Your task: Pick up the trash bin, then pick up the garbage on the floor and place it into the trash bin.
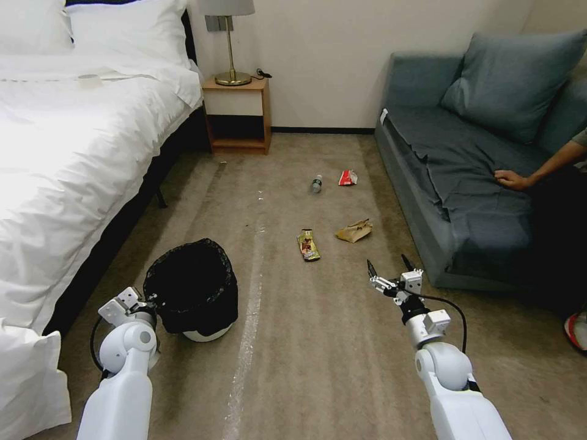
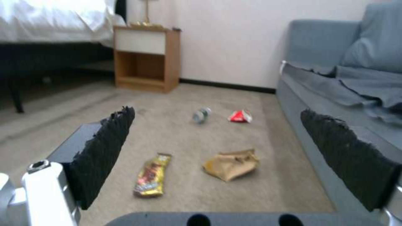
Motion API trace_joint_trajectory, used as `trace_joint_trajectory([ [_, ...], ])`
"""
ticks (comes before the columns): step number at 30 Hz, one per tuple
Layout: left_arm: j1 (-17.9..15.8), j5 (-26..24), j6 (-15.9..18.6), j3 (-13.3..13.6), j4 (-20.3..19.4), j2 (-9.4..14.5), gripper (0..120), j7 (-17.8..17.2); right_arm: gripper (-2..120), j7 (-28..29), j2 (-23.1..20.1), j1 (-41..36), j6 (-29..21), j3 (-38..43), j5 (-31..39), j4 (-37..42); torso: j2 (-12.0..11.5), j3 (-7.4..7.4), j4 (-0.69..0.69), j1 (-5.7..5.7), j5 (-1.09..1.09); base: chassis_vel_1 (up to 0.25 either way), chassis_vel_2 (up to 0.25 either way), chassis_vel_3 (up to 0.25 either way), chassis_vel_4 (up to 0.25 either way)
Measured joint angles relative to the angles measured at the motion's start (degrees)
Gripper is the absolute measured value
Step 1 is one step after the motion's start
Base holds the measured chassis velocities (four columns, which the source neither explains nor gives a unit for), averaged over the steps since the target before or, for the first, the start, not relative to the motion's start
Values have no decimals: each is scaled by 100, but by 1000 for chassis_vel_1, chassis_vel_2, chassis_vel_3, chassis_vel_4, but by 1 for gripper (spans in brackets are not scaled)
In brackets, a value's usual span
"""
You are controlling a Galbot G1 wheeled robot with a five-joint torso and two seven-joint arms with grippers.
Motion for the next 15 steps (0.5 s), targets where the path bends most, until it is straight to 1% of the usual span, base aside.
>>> trace_joint_trajectory([
  [1,23,61,-15,0,-17,0,4,38,100,85,-1,-26,-94,-20,-62,87,0,0,0,0,-2,0,0,0,0],
  [3,68,164,-50,13,-62,0,4,81,100,463,-2,10,-169,-63,-144,139,0,1,-1,0,-4,0,0,0,0],
  [4,68,164,-50,13,-62,0,4,81,100,463,-2,10,-169,-63,-144,139,0,1,-1,0,-4,0,0,0,0],
  [5,97,265,-84,27,-101,-1,4,113,100,598,-2,70,-184,-68,-149,148,-1,2,0,0,-6,0,0,0,0],
  [6,123,376,-114,48,-152,3,4,145,100,625,-3,131,-134,-56,-147,139,-1,3,0,0,-11,0,0,0,0],
  [10,178,551,-131,112,-307,31,4,215,100,571,-22,239,16,-12,-172,89,-2,4,-1,0,-16,0,0,0,0],
  [11,199,607,-92,157,-428,59,4,242,100,594,-43,248,1,-21,-149,110,-3,4,-2,1,-20,0,0,0,0],
  [12,217,686,-66,211,-651,100,4,269,100,693,-78,233,-99,-70,-11,197,-4,5,-7,1,-17,0,0,0,0],
  [13,217,686,-66,211,-651,100,4,269,100,693,-78,233,-99,-70,-11,197,-4,5,-7,1,-17,0,0,0,0],
  [14,219,743,-49,241,-829,140,3,267,100,775,-94,214,-157,-101,40,250,-4,4,-5,1,-9,0,0,0,0],
  [15,218,780,-31,284,-1022,187,3,258,100,811,-99,203,-169,-122,35,254,-4,3,-4,1,-6,0,0,0,0],
])
